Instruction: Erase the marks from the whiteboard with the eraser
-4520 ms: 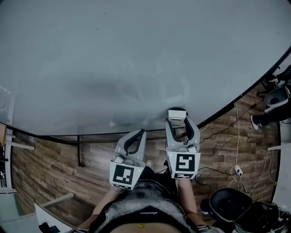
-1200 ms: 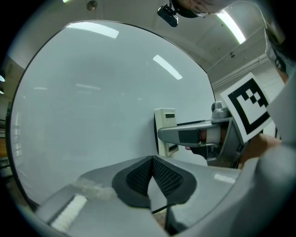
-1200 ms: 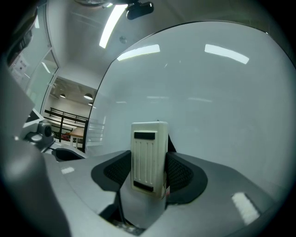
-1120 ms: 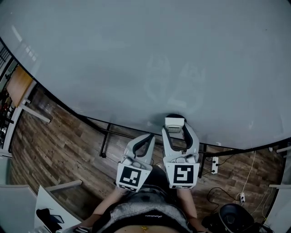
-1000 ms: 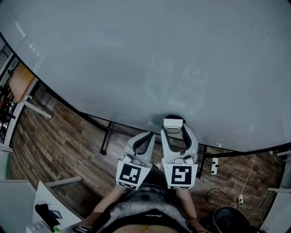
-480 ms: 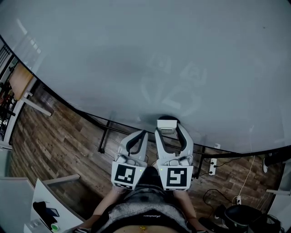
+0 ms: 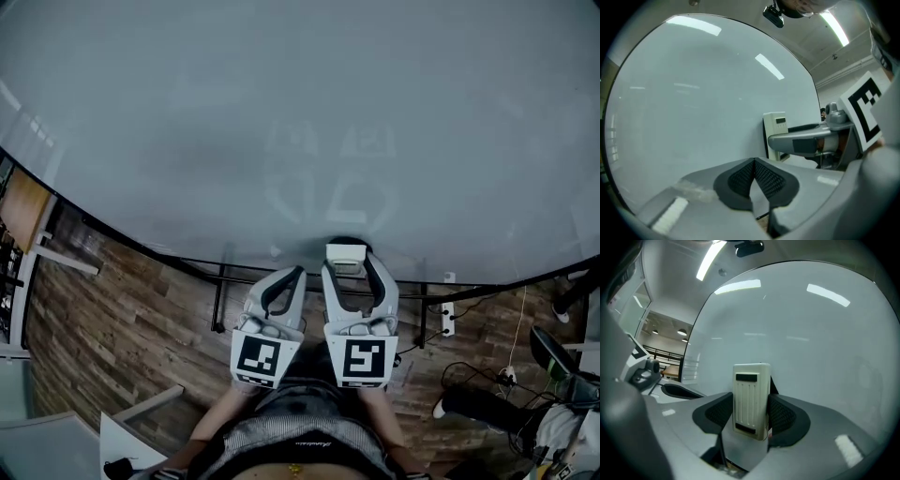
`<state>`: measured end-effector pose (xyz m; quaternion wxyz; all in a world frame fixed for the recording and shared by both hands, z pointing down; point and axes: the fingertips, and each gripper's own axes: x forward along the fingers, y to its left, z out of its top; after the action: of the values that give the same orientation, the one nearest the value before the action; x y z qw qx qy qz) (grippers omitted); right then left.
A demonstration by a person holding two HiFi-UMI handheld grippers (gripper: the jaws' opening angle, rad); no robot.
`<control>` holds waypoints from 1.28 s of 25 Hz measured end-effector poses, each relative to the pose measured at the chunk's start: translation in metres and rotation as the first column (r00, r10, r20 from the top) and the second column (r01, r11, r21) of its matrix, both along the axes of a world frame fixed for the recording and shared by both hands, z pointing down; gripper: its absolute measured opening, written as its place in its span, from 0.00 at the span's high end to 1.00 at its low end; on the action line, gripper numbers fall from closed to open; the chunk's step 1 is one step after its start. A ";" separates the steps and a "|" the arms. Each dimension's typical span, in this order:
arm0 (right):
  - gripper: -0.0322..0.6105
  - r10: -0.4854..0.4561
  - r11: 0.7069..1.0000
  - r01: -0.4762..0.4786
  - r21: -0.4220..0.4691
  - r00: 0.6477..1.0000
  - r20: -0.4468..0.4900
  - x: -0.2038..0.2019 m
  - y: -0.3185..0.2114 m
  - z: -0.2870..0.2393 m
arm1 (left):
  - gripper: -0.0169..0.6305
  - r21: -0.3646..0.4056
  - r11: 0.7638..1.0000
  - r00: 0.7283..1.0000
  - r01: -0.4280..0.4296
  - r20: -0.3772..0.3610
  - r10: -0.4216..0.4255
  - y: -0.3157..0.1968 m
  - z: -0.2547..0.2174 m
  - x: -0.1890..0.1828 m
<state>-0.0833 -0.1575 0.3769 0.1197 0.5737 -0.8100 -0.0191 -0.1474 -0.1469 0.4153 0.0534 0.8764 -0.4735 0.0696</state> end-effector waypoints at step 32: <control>0.58 -0.011 1.000 0.011 0.012 1.000 0.019 -0.134 -0.017 0.004 | 0.97 0.039 0.999 1.000 0.011 -0.001 -0.011 -0.007 -0.006 -0.138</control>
<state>-0.2173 -0.1743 0.3809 0.1085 0.5701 -0.8141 -0.0190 -0.2854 -0.1537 0.4097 0.0369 0.8748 -0.4793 0.0595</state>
